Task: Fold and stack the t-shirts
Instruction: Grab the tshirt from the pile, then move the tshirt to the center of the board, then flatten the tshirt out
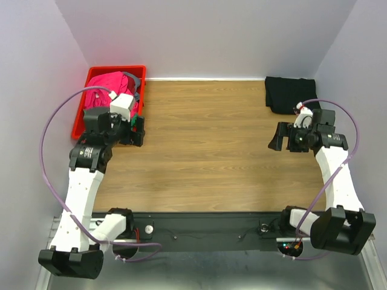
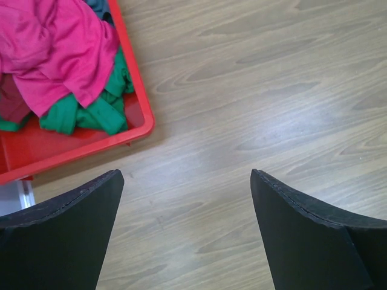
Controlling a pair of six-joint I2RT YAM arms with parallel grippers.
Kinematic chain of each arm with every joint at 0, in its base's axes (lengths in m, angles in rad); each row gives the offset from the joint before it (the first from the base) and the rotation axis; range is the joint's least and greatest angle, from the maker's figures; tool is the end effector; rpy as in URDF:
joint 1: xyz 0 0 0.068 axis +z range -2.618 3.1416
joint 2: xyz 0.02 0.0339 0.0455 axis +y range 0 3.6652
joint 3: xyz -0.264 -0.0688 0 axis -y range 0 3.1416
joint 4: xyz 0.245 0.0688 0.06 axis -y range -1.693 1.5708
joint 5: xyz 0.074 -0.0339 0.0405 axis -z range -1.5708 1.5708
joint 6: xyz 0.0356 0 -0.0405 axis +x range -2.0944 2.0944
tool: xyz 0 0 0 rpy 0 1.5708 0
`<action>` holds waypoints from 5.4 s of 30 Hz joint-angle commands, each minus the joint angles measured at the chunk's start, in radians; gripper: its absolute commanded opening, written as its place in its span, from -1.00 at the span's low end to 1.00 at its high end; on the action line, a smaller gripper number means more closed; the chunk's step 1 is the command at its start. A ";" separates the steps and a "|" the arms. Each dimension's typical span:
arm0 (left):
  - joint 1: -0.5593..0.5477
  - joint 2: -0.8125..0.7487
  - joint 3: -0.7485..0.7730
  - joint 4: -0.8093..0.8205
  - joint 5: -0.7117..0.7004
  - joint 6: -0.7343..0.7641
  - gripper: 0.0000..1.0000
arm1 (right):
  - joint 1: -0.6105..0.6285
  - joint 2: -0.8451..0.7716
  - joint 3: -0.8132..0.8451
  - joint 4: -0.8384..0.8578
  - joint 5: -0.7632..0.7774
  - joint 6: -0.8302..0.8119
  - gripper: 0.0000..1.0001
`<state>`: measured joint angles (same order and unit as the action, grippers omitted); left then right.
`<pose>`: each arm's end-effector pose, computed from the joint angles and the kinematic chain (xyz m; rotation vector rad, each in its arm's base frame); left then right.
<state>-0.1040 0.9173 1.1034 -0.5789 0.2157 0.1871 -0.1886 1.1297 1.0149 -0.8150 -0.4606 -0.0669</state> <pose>0.1878 -0.0273 0.3858 0.4229 1.9111 -0.1570 0.2199 -0.0259 0.2989 -0.0407 2.4216 0.4594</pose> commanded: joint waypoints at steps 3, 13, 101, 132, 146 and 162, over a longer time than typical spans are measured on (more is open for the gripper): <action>0.030 0.179 0.199 0.013 -0.061 0.026 0.97 | 0.003 0.013 0.024 0.023 0.003 -0.001 1.00; 0.216 0.731 0.628 0.070 -0.058 0.098 0.97 | 0.003 0.064 0.030 0.017 0.016 -0.019 1.00; -0.422 0.549 -0.263 0.237 0.070 0.459 0.46 | 0.385 0.814 0.370 0.074 0.007 -0.159 0.43; -0.296 0.453 -0.118 0.062 0.047 0.749 0.05 | 0.236 0.348 0.133 -0.041 0.264 -0.826 0.99; -0.258 0.601 0.093 0.019 0.146 0.531 0.73 | 0.192 0.508 0.361 -0.089 0.103 -0.604 0.67; -0.168 0.810 0.164 0.016 0.166 0.407 0.64 | 0.279 0.958 0.804 -0.073 0.056 -0.367 0.28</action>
<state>-0.2684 1.7309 1.2362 -0.5465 0.3592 0.6231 0.0566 2.0373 1.7615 -0.9070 -0.3885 -0.4706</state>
